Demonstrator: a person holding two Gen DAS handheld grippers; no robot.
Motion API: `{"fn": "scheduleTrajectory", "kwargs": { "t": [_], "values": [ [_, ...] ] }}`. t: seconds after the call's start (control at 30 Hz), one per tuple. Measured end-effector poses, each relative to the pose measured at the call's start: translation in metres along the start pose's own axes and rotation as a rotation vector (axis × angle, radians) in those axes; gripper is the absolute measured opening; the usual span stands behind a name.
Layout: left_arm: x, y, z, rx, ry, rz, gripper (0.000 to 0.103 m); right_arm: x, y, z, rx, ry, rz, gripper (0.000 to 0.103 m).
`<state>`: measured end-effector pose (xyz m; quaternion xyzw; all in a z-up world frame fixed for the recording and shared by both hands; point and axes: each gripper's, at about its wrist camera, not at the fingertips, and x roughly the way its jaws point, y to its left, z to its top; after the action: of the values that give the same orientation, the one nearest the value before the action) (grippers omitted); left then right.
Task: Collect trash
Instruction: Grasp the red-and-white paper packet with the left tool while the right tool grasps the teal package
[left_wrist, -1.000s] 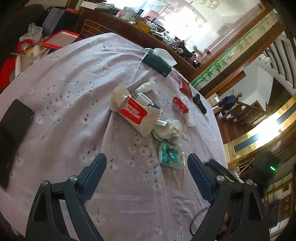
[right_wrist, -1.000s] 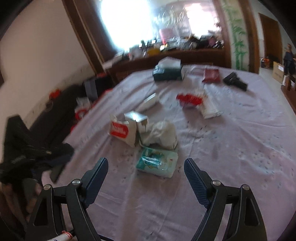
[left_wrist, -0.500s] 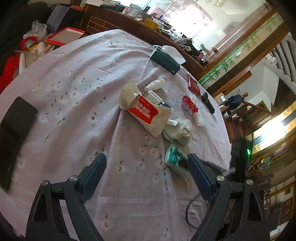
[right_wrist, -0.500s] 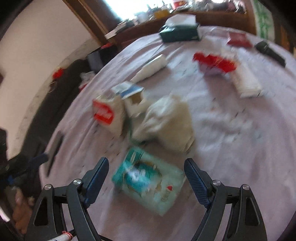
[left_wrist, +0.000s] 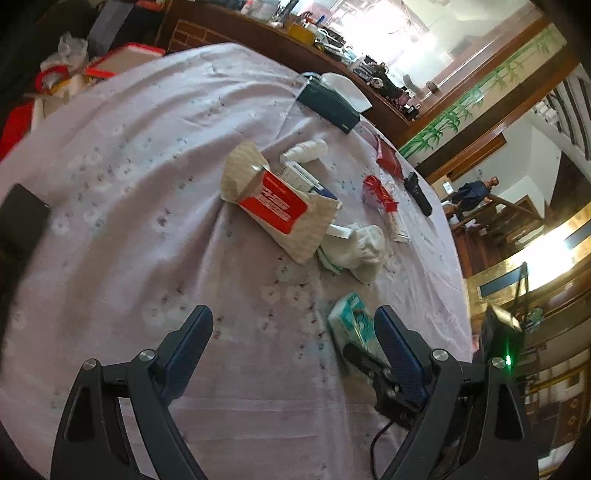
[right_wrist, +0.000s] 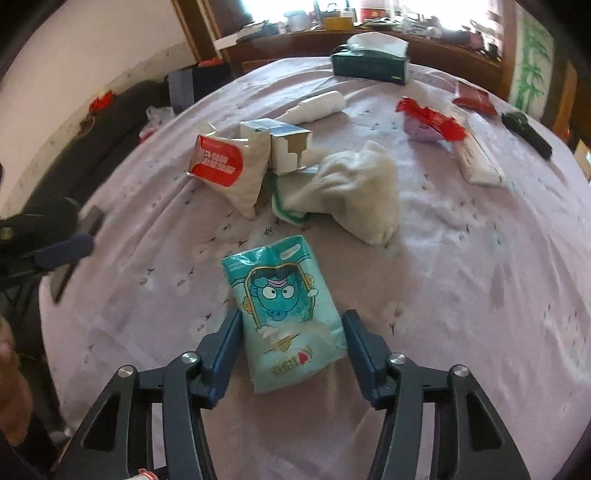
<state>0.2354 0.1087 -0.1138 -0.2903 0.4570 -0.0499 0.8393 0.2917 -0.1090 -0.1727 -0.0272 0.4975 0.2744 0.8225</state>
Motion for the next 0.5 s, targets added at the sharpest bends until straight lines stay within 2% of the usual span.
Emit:
{"fn": "scheduleTrajectory", "kwargs": {
  "t": [0.13, 0.23, 0.37, 0.5],
  "values": [
    [0.022, 0.005, 0.018, -0.108, 0.04, -0.047, 0.088, -0.028, -0.015, -0.019, 0.093, -0.054, -0.003, 0.045],
    [0.043, 0.015, 0.04, -0.231, 0.048, -0.075, 0.088, -0.046, -0.02, -0.033, 0.143, -0.099, -0.007, 0.045],
    [0.065, 0.017, 0.069, -0.289, 0.019, -0.019, 0.088, -0.066, -0.027, -0.044, 0.194, -0.154, -0.005, 0.043],
    [0.085, 0.019, 0.085, -0.323, 0.026, 0.034, 0.087, -0.076, -0.035, -0.052, 0.235, -0.185, 0.013, 0.043]
  ]
}}
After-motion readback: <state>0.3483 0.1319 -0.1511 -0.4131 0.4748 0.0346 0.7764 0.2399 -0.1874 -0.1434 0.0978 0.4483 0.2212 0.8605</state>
